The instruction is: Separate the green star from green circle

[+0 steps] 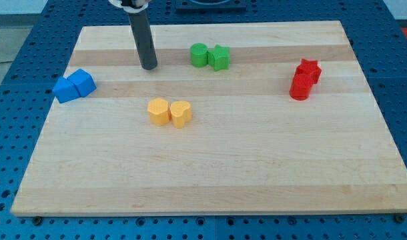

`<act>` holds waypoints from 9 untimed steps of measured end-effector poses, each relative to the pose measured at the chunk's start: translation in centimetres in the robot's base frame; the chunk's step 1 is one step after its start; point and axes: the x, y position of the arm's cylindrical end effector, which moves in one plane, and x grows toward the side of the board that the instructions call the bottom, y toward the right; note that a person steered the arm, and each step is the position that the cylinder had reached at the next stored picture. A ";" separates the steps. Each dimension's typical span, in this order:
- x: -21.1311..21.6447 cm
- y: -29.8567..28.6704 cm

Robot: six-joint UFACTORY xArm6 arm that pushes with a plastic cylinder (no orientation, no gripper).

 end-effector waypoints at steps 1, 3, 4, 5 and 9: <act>0.1 5.3; -2.3 11.2; -2.9 13.6; -2.7 13.2; -6.3 24.2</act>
